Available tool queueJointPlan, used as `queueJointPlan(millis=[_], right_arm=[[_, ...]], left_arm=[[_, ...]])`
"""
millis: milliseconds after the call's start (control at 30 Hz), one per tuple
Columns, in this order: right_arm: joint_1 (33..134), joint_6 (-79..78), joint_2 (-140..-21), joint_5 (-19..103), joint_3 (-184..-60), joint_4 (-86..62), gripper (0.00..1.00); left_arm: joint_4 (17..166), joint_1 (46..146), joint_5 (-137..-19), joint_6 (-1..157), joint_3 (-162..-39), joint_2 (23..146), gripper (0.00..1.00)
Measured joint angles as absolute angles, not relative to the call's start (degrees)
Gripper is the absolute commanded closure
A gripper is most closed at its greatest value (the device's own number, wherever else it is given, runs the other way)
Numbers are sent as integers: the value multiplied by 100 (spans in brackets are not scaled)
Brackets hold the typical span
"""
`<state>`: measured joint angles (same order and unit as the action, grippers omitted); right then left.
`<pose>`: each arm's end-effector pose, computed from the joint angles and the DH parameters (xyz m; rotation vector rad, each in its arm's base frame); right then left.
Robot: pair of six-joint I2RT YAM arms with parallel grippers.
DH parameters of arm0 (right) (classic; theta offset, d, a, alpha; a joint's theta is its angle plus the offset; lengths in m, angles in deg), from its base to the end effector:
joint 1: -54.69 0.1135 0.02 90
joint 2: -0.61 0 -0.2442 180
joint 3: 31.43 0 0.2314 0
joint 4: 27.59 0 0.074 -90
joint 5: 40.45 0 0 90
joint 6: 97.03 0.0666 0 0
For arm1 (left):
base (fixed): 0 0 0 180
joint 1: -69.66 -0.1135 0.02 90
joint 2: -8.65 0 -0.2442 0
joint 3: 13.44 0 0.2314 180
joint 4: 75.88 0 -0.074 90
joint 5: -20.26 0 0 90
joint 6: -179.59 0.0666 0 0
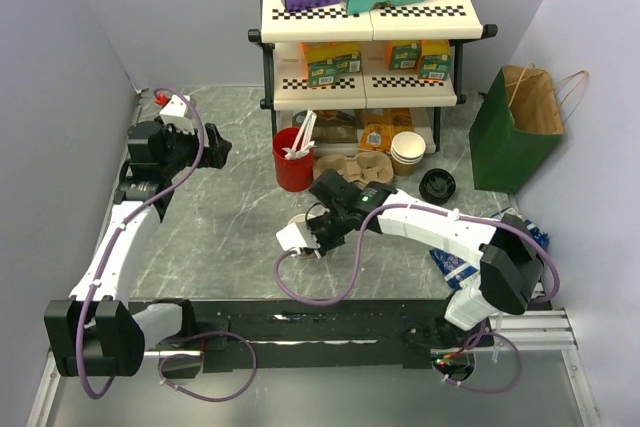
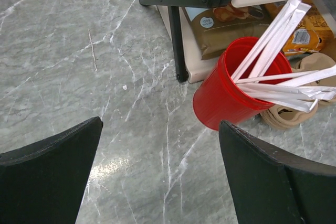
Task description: Pack the takeout coffee
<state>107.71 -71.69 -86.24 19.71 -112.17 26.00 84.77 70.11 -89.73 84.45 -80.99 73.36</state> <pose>0.1559 0.2621 0.2189 -2.2374 1.1417 0.5953 0.2776 -0.0249 0.3069 0.1669 1.8517 -0.3916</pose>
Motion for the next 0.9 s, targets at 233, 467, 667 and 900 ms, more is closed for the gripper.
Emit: queueJointPlan(millis=[233,467,667,900], right_arm=[[10882,-7263,-8781,1971,-11252,2598,88],[10882,-7272,-8849,1971,-11300,2594,79],[10882,-7254,-8875,1997,-11302,2607,69],[10559,-7023,-8799,1984,-11674,2847,63]], left_arm=[[8425,7011,-8930,8491,-8099,7336,1],[8390,7011,-8930,8552,-8099,7336,1],[8388,7011,-8930,8554,-8099,7347,1],[8359,7011,-8936,8547,-8101,7419,1]])
